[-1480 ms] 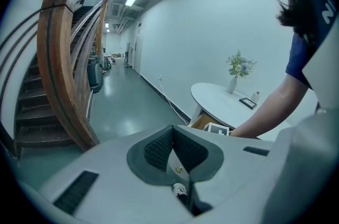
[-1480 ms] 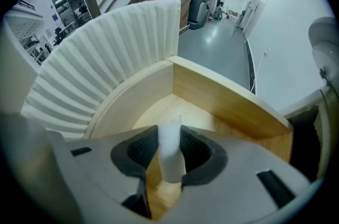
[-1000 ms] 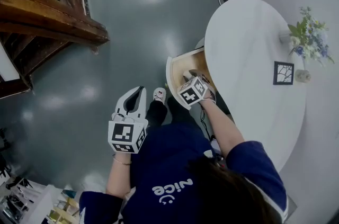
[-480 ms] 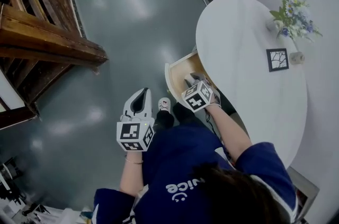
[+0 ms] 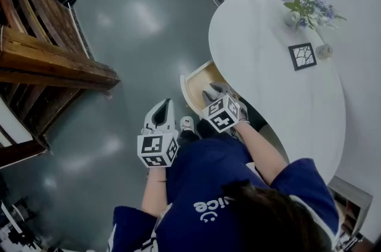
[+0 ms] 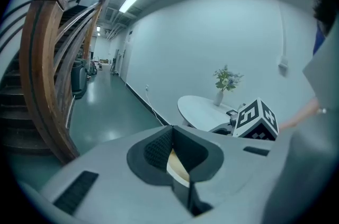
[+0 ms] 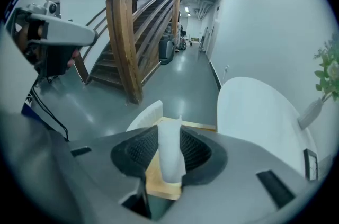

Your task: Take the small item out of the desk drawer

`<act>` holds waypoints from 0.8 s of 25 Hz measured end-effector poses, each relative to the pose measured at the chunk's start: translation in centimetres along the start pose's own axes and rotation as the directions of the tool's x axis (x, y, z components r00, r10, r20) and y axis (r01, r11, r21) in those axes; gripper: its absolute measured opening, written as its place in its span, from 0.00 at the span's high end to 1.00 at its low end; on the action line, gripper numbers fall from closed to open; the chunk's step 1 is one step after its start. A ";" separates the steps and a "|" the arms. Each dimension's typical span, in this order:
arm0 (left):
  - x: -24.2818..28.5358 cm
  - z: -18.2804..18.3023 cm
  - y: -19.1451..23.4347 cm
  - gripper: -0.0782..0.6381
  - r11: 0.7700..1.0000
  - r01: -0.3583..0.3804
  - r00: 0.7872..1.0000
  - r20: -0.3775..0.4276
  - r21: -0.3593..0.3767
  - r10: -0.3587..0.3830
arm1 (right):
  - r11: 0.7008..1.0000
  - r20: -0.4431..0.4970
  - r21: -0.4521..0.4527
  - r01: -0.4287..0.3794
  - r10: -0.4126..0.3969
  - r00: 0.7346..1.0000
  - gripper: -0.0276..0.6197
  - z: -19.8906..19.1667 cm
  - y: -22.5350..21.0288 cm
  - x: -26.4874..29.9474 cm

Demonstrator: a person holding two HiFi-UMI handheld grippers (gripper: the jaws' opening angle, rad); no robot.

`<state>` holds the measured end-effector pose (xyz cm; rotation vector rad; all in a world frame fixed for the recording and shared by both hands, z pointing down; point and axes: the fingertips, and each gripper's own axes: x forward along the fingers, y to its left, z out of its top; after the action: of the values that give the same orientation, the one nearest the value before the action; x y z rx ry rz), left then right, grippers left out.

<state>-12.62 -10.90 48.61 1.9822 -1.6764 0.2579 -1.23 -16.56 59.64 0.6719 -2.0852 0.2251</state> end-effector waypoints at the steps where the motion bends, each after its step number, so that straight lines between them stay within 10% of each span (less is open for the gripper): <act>1: 0.2 0.1 -0.3 0.89 1.000 0.006 1.000 0.002 0.003 -0.006 | 1.000 0.010 0.004 0.007 -0.007 1.000 0.75 0.2 -0.2 -0.6; 20: 2.1 1.6 -4.8 0.89 0.983 0.143 0.990 -0.004 0.111 -0.143 | 0.971 0.212 0.224 0.083 -0.132 0.968 0.75 2.1 -2.4 -9.2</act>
<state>-7.82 -13.01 46.94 2.1751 -1.5428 0.3010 2.63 -15.95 50.71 0.9786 -2.2519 0.3277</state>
